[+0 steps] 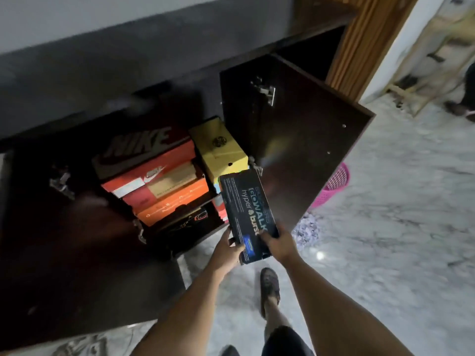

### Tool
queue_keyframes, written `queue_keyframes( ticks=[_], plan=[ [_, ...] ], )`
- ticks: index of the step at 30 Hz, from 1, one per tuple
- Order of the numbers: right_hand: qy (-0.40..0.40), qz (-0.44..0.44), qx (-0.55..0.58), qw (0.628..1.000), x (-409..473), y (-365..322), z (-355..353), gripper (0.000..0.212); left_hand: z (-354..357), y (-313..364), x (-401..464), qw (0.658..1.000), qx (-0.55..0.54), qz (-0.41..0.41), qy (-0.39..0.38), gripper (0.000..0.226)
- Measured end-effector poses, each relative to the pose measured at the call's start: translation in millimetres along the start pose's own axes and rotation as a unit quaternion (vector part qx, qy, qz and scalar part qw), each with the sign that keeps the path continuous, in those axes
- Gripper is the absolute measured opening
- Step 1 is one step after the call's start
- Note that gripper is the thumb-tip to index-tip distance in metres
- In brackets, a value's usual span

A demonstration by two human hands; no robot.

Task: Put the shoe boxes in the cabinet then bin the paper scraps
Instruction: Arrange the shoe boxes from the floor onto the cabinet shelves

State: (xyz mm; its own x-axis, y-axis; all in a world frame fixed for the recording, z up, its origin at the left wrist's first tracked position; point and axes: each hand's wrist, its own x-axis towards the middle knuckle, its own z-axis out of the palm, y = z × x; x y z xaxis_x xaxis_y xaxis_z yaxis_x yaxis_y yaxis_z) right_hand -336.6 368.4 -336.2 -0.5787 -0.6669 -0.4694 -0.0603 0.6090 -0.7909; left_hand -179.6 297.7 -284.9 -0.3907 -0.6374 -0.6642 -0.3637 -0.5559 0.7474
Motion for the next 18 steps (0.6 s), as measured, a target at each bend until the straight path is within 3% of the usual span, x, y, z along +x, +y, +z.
queue_keyframes(
  ticks=[5,10,14,18],
  plan=[
    [0.015,-0.012,-0.05,0.999,92.5,-77.4,3.0,0.064,-16.7,67.0,69.6,0.998,-0.018,0.052,0.013,0.062],
    [0.013,-0.066,-0.013,0.998,236.3,-97.0,40.2,0.071,-40.1,124.8,169.0,0.995,-0.049,0.023,0.08,0.072],
    [-0.005,-0.097,-0.016,0.995,269.5,-154.7,58.2,0.064,-52.2,158.2,230.8,0.987,-0.035,0.071,0.14,0.073],
    [0.006,-0.08,-0.05,0.996,297.4,-201.4,73.6,0.07,-67.6,180.6,275.5,0.982,-0.023,0.062,0.18,0.069]
  ],
)
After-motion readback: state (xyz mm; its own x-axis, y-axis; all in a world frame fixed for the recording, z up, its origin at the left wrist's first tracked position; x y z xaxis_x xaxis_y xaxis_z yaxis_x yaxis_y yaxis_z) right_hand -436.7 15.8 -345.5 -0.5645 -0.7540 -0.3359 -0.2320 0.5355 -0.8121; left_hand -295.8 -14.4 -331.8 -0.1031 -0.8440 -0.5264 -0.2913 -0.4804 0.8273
